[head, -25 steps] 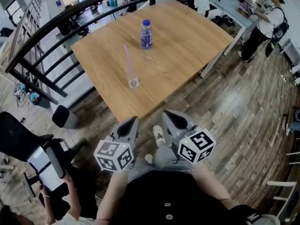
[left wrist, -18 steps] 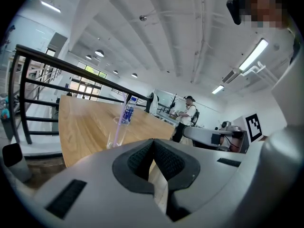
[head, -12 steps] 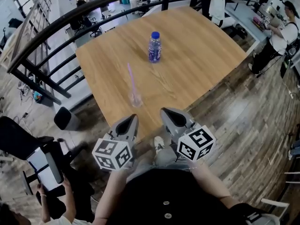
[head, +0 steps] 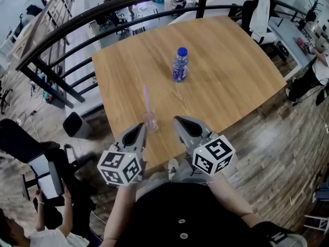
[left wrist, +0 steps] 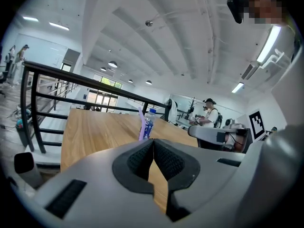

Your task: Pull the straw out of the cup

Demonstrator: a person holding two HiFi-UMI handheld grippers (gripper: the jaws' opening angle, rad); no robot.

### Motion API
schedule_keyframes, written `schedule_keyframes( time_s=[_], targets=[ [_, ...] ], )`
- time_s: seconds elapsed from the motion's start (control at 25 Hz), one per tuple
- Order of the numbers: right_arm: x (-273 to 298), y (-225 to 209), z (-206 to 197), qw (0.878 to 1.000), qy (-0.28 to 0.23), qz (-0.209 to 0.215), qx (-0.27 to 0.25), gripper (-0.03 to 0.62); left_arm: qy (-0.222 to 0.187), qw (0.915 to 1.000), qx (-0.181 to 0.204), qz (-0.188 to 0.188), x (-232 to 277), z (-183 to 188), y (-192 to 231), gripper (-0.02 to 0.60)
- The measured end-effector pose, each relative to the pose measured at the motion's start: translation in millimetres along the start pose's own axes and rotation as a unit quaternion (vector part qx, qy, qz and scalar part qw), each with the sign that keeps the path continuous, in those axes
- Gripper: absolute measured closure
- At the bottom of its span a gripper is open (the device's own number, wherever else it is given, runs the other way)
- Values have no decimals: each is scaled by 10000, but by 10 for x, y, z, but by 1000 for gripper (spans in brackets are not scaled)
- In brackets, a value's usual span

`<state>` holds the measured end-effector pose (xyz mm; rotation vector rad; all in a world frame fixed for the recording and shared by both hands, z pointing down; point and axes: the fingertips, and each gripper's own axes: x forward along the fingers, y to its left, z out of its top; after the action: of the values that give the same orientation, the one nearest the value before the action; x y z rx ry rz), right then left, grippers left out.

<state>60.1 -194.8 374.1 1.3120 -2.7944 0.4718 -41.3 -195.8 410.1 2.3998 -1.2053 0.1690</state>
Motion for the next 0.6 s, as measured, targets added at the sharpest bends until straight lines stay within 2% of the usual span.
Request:
schedule_keyframes(
  time_s=[0.36,0.6],
  targets=[
    [159,-273,-16,9988,156,460,4,595,-159,9986,-207,450,245,32,85,565],
    [226,-326,-14,9982,192,564,94,595,-125,9976,-254,632,263,57,144,565]
  ],
)
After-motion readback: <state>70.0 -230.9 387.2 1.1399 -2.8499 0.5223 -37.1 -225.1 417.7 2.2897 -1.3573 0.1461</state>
